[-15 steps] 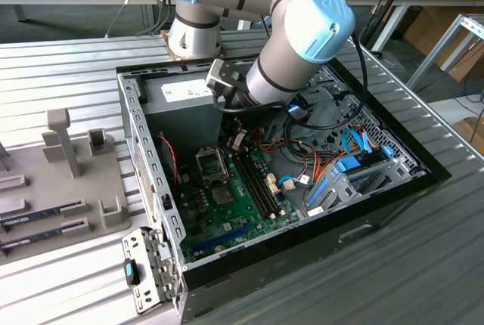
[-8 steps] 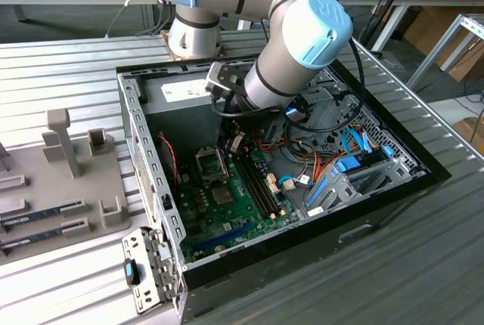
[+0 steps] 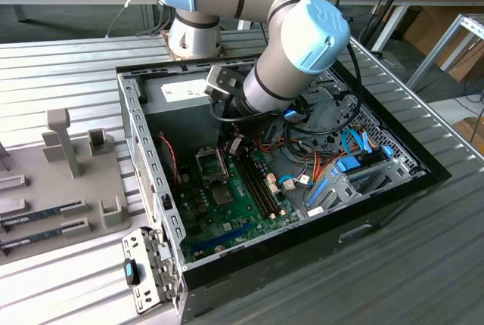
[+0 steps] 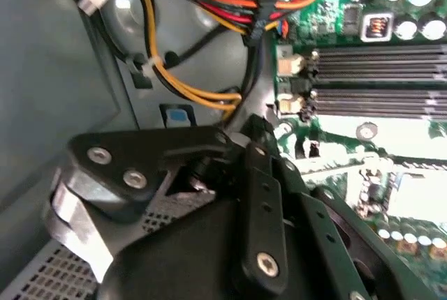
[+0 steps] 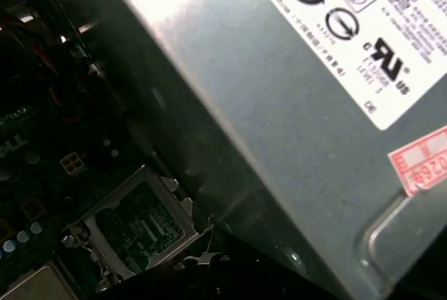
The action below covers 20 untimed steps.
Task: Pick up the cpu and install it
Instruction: 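Close the cpu cover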
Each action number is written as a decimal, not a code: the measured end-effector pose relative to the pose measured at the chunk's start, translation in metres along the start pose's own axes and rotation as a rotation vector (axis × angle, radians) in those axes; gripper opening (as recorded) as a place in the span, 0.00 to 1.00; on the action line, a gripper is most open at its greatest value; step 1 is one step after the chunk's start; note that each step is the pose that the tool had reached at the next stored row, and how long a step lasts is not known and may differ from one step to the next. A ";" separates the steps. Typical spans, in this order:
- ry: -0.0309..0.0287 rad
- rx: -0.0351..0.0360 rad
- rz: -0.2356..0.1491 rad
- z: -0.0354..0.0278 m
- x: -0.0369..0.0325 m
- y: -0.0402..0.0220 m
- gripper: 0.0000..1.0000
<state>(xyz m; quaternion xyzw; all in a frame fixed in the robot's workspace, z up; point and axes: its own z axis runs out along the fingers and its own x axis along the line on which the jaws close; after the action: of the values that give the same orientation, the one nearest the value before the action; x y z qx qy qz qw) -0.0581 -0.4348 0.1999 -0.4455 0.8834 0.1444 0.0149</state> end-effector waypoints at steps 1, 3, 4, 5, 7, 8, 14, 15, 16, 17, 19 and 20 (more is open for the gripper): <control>-0.0017 -0.0008 0.000 0.0003 0.0004 0.0005 0.11; -0.0032 -0.0006 -0.001 0.0004 0.0014 0.0014 0.11; -0.0043 -0.0006 -0.001 0.0004 0.0017 0.0015 0.11; -0.0054 -0.0009 -0.001 0.0003 0.0020 0.0013 0.11; -0.0077 -0.0024 -0.002 -0.0007 0.0048 -0.0006 0.11; -0.0088 -0.0034 -0.002 -0.0013 0.0068 -0.0021 0.11; -0.0093 -0.0037 -0.002 -0.0022 0.0093 -0.0039 0.11; -0.0092 -0.0037 -0.002 -0.0022 0.0094 -0.0039 0.11; -0.0093 -0.0037 -0.002 -0.0022 0.0094 -0.0039 0.11; -0.0094 -0.0037 -0.002 -0.0022 0.0094 -0.0039 0.11; -0.0095 -0.0038 -0.002 -0.0021 0.0096 -0.0036 0.11; -0.0094 -0.0038 -0.002 -0.0014 0.0102 -0.0035 0.11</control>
<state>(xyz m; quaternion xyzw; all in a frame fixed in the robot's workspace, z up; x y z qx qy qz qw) -0.0613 -0.4451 0.1988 -0.4457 0.8827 0.1481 0.0184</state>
